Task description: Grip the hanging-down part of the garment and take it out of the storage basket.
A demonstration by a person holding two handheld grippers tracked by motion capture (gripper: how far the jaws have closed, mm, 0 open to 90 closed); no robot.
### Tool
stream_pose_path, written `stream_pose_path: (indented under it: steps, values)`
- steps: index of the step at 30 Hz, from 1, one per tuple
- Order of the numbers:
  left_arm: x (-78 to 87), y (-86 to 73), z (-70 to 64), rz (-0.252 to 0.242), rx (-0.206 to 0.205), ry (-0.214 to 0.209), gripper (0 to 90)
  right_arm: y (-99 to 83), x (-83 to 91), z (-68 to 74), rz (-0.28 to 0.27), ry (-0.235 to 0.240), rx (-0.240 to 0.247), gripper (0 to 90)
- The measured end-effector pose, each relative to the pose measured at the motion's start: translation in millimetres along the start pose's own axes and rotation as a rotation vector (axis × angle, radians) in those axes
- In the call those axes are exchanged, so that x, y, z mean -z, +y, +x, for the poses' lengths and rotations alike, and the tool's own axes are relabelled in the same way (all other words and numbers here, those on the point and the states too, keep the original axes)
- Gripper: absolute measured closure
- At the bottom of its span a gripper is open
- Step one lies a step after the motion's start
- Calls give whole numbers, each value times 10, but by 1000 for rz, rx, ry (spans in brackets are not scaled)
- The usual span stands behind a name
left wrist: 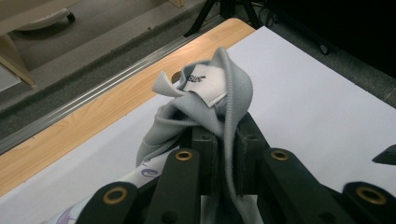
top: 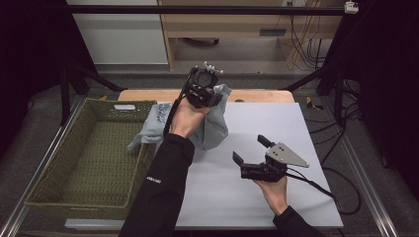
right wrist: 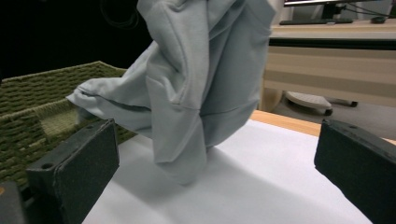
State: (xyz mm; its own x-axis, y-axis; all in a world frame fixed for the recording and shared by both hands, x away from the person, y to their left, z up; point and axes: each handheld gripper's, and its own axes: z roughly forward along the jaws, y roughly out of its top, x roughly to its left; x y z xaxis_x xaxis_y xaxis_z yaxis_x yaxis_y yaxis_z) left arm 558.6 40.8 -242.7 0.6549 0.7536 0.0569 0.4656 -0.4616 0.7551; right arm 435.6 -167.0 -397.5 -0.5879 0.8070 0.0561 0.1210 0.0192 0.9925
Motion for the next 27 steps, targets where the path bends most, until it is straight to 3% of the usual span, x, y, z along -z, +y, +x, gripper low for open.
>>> stream_pose_path:
  steps: [3, 5, 7, 10, 17, 27]
  values:
    - [17, 4, 4, -1, 0, 1, 805, 7, -78, 49, 5, 21, 0, 3]
    - [21, 2, 6, -2, 3, 1, 806, 4, -132, 60, 4, 25, 26, 3]
    - [21, 4, 8, 3, 1, -1, 805, 8, -182, 100, 12, 35, 1, 3]
    - [10, 8, 2, 4, 4, 0, 805, 0, -268, 118, 1, 43, 13, 3]
    - [0, 15, -12, -1, 17, -3, 805, -31, -465, 134, 16, 45, 24, 3]
    - [34, 12, 4, 12, 3, 1, 805, -33, -715, 217, 49, 55, 18, 5]
